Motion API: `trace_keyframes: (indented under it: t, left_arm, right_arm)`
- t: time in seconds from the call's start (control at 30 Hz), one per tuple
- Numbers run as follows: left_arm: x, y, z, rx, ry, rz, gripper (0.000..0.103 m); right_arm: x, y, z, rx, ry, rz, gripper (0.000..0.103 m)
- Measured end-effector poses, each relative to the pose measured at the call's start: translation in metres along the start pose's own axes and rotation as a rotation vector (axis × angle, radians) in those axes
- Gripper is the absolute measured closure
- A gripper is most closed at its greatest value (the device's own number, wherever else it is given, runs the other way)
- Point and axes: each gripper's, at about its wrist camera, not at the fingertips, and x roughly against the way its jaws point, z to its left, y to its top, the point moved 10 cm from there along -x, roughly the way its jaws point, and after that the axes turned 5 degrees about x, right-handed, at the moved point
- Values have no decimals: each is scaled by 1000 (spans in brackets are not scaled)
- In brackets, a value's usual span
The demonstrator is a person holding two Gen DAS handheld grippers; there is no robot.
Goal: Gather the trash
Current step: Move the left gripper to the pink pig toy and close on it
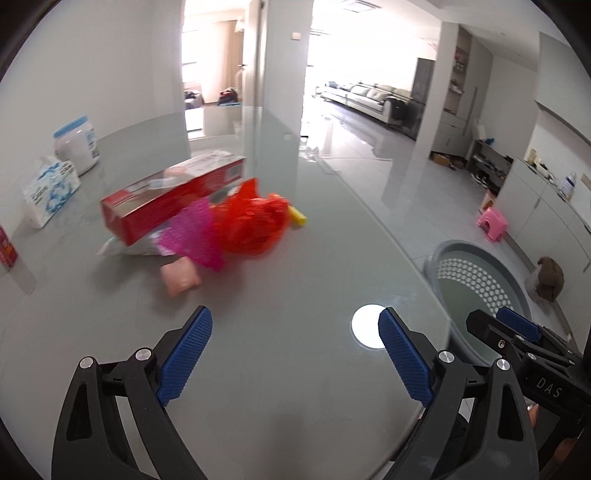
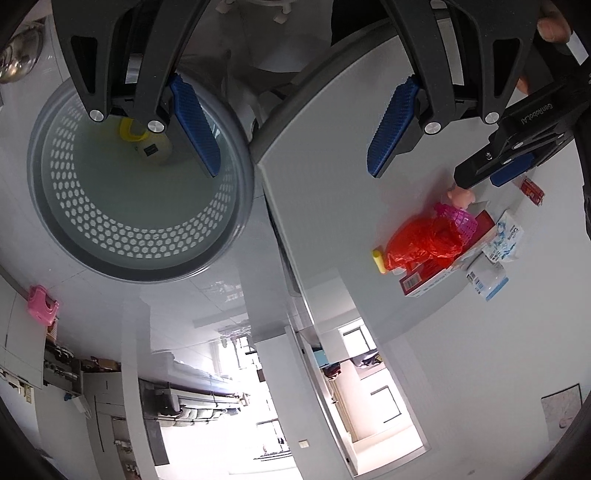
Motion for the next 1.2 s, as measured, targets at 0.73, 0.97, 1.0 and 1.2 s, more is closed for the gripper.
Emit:
trace_keyframes:
  t: [0.73, 0.97, 1.0, 1.2]
  left_arm:
    - [-44, 11, 114, 236, 211, 3, 13]
    - [-57, 19, 113, 233, 222, 4, 28]
    - [-60, 19, 114, 234, 220, 11, 33]
    - [-65, 18, 117, 242, 184, 25, 60]
  right_arm:
    - [-60, 14, 55, 96, 113, 77, 25]
    - [-68, 19, 48, 77, 112, 87, 25]
    - [-70, 20, 47, 75, 112, 89, 25]
    - [-81, 23, 51, 85, 112, 106, 25]
